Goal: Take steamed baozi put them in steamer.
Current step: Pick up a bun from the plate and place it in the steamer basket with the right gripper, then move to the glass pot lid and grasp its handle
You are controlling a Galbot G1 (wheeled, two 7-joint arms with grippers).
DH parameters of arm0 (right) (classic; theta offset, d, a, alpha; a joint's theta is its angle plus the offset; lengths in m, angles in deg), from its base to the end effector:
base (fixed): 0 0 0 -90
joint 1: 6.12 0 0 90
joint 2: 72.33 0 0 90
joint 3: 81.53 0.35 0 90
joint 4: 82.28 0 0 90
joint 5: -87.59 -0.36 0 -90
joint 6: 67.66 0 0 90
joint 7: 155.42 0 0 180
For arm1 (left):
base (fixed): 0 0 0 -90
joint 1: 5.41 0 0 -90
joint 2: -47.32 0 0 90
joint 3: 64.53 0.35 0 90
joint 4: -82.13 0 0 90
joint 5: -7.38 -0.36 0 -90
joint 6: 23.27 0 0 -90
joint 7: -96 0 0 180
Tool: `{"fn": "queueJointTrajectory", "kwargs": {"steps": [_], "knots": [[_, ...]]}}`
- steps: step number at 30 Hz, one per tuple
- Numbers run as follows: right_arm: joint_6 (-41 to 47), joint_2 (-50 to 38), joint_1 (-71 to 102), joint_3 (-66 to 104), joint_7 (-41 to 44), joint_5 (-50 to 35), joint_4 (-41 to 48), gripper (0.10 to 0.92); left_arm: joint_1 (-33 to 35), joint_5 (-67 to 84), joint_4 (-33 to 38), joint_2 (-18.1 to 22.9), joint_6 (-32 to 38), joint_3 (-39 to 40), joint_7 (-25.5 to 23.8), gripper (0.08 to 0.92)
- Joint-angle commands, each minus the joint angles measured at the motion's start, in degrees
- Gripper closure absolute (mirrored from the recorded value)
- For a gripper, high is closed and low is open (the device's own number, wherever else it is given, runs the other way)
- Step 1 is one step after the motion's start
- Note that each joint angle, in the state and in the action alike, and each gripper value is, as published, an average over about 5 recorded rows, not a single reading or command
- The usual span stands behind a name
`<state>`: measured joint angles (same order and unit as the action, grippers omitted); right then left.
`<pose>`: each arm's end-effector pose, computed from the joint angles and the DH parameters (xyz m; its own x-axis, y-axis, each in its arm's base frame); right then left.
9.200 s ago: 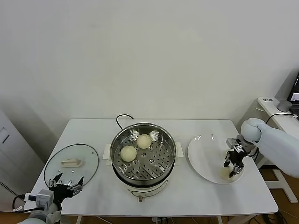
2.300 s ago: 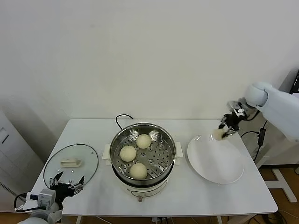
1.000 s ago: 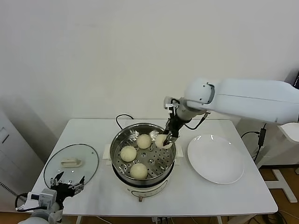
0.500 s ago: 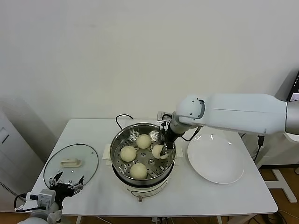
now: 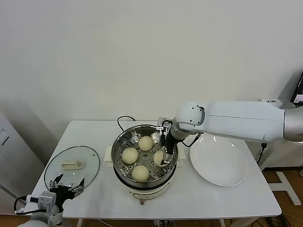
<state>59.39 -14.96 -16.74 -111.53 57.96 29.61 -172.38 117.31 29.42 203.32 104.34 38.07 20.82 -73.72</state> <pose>0.4876 0.0742 -0.0917 -0.1251 -0.2917 0.9483 -0.9908 0.0867 -0.1041 0.1914 0.1100 -0.2699 -0.8667 -0.0497 0.4963 0.0772 0.9696 0.2320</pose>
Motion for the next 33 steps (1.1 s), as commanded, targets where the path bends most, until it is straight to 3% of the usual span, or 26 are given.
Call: {"fn": "queueJointTrajectory", "kwargs": {"steps": [1, 8, 13, 19, 27, 33], "knots": [[-0.2, -4.0, -1.9, 4.9, 2.4, -2.0, 0.0, 0.204, 0.2, 0.0, 0.2, 0.0, -0.1, -0.2, 0.0, 0.177], [-5.6, -15.7, 4.3, 20.0, 2.8, -3.2, 1.9, 0.203, -0.1, 0.2, 0.5, 0.8, -0.2, -0.4, 0.2, 0.177], [-12.8, -23.5, 21.0, 40.1, -3.7, -1.1, 2.0, 0.203, -1.1, 1.4, 1.3, 2.9, -0.8, -0.7, 0.8, 0.177], [-23.4, -26.4, 46.8, 67.3, -14.1, 5.0, 1.9, 0.203, -1.8, 2.6, 1.8, 4.1, -0.8, -1.6, 1.2, 0.177], [-34.6, -23.5, 71.5, 88.6, -26.0, 10.8, 0.7, 0.203, -1.9, 1.5, 1.9, 7.1, 1.3, -3.0, 1.3, 0.177], [-39.2, -12.6, 88.2, 103.8, -31.0, 19.4, -0.5, 0.203, -0.4, -7.3, 0.9, 6.9, 5.0, -4.0, 0.9, 0.177]]}}
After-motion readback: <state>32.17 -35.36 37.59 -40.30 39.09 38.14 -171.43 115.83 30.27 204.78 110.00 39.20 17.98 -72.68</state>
